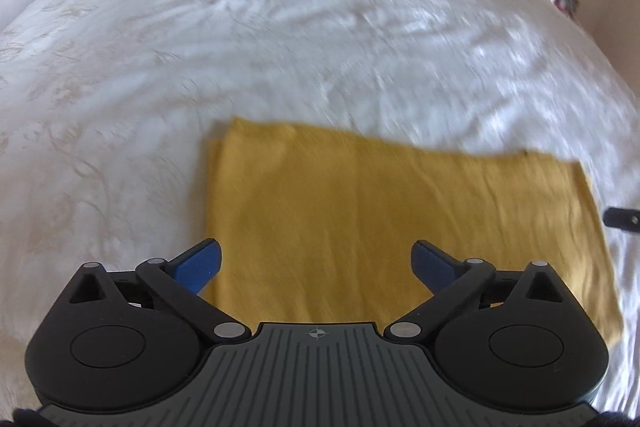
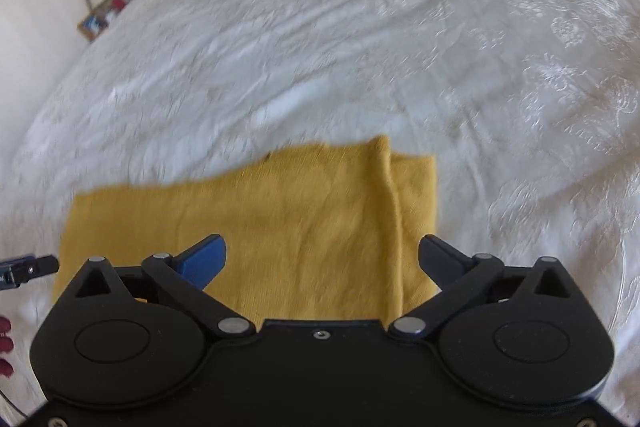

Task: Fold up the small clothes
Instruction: 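Withdraw both open grippers from the folded sweater rectangle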

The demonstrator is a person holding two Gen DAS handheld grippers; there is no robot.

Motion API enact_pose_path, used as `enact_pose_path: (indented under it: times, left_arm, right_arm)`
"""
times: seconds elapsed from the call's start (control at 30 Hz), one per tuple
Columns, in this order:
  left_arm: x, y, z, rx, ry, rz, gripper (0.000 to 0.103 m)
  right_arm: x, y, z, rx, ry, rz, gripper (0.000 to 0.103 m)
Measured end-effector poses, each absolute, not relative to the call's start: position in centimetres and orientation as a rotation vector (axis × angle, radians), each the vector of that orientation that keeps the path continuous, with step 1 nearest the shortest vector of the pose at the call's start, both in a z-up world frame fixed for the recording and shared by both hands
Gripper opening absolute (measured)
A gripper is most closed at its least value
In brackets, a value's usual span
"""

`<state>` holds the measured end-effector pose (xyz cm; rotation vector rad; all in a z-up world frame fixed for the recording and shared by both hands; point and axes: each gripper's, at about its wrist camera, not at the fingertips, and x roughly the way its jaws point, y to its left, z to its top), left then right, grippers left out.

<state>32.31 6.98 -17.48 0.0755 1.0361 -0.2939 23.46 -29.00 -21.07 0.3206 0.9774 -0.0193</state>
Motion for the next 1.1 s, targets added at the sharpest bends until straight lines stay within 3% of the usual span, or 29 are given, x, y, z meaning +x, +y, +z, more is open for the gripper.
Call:
enact_pose_path:
  times: [0.23, 0.33, 0.73, 1.1]
  left_arm:
    - [27.9, 7.5, -22.6, 0.203, 1.229, -0.292, 0.103]
    - [26.2, 9.2, -23.1, 0.175, 1.243, -0.287, 0.103]
    - [23.7, 11.4, -20.2, -0.006, 1.244, -0.255, 0.103]
    - [19.7, 10.4, -17.9, -0.025, 1.244, -0.262, 0.103]
  right_arm:
    - [19.0, -27.8, -25.5, 0.265, 1.182, -0.071, 0.102]
    - [16.4, -28.7, -26.0, 0.317, 1.183, -0.111, 0.102]
    - [13.7, -27.5, -22.1, 0.434, 1.072, -0.107, 0.102]
    - [12.0, -22.8, -21.7, 0.455, 1.103, -0.005, 0.102]
